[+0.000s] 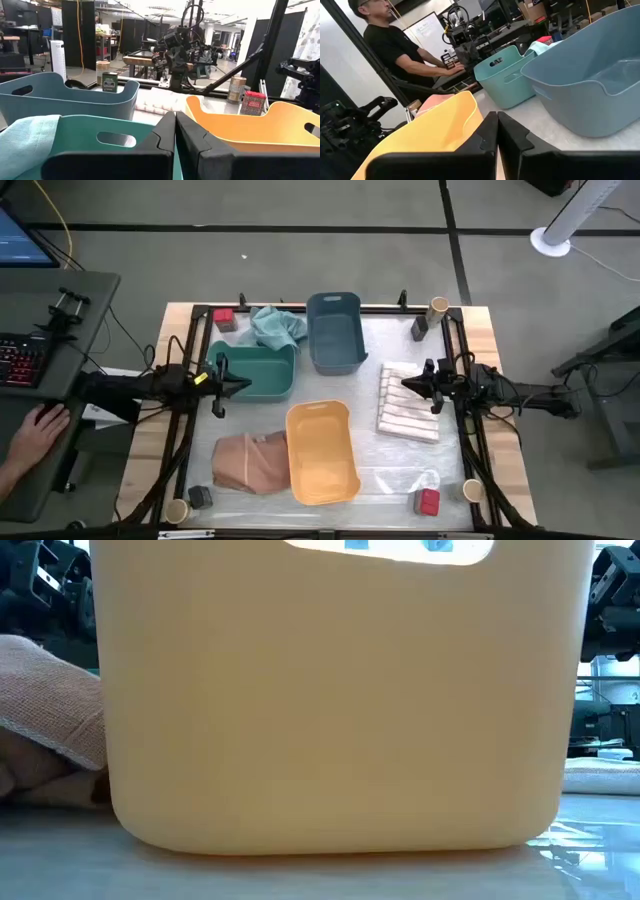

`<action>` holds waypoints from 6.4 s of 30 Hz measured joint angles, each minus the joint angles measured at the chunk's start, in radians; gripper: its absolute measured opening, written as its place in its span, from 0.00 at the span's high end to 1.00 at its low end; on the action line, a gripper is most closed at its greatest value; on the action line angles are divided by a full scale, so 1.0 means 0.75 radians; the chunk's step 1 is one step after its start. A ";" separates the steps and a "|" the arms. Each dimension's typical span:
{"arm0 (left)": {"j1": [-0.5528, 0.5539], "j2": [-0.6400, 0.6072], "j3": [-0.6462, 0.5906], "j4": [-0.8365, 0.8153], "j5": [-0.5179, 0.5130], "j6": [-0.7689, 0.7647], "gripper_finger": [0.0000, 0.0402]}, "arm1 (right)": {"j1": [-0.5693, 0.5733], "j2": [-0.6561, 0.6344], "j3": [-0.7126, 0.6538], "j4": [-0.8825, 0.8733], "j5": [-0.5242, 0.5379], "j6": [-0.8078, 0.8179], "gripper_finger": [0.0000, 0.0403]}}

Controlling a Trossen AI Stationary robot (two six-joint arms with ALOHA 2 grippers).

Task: Sort spices by type

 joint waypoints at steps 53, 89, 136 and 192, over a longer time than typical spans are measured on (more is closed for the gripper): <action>0.000 0.000 0.000 0.000 0.000 0.000 1.00 | 0.000 0.000 0.000 0.000 0.000 0.000 1.00; 0.005 0.001 0.000 0.046 -0.022 -0.012 1.00 | 0.000 0.000 0.001 0.000 0.000 0.000 1.00; 1.429 1.817 1.795 -1.432 0.458 -0.405 1.00 | 0.000 0.000 0.000 -0.001 0.000 0.000 1.00; 1.467 2.477 1.909 -1.736 -0.205 0.718 0.39 | 0.000 0.000 0.000 -0.001 0.000 0.000 1.00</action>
